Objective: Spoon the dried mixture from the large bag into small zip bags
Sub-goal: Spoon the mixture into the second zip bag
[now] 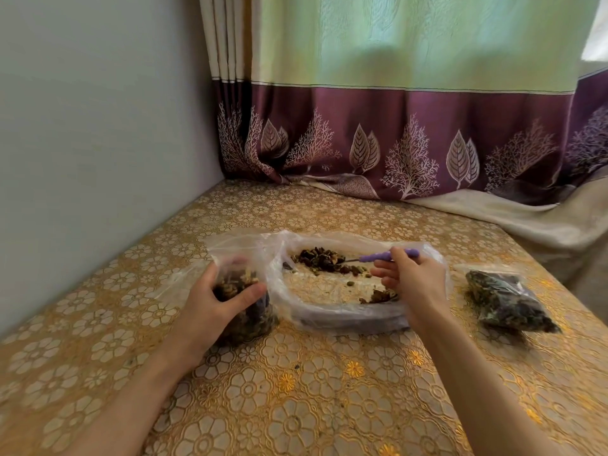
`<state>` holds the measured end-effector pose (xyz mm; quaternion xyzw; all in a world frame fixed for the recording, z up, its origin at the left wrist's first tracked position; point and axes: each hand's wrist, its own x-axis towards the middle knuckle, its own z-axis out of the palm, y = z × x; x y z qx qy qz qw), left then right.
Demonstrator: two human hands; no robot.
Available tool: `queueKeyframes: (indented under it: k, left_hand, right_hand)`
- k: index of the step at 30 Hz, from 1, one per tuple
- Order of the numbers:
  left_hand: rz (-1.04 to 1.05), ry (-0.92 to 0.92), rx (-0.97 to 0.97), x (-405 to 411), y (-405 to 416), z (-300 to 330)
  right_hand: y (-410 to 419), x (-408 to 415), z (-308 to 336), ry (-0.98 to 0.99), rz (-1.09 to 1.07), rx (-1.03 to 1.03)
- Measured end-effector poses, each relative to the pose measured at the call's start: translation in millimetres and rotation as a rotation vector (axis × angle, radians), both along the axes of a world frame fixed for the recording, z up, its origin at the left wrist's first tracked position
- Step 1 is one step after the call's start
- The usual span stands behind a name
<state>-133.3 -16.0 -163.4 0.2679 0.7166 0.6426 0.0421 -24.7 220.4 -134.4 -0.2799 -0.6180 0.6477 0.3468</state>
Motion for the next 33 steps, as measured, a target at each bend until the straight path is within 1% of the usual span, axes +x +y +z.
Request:
queueKeyframes:
  k: [5, 9, 15, 20, 24, 33]
  left_hand:
    - [-0.028, -0.014, -0.027, 0.2, 0.4, 0.9]
    - [-0.020, -0.016, -0.022, 0.6, 0.4, 1.3]
    - [-0.070, -0.046, -0.038, 6.9, 3.0, 4.3]
    - [-0.107, -0.026, -0.079, 13.3, 4.6, 8.2]
    - [-0.114, -0.063, -0.057, 15.5, 4.2, 10.8]
    - [-0.127, -0.090, -0.022, 13.6, 4.2, 7.9]
  right_hand:
    - [0.1, 2.2, 5.9, 0.075, -0.067, -0.121]
    - [-4.4, 5.4, 12.4, 0.122, -0.050, -0.103]
    - [-13.9, 12.4, 36.9, 0.239, -0.016, -0.088]
    - [-30.2, 18.5, 58.7, 0.334, 0.115, -0.090]
    - [-40.4, 19.9, 66.0, 0.348, 0.258, -0.111]
    - [-45.6, 15.7, 61.5, 0.313, 0.438, 0.103]
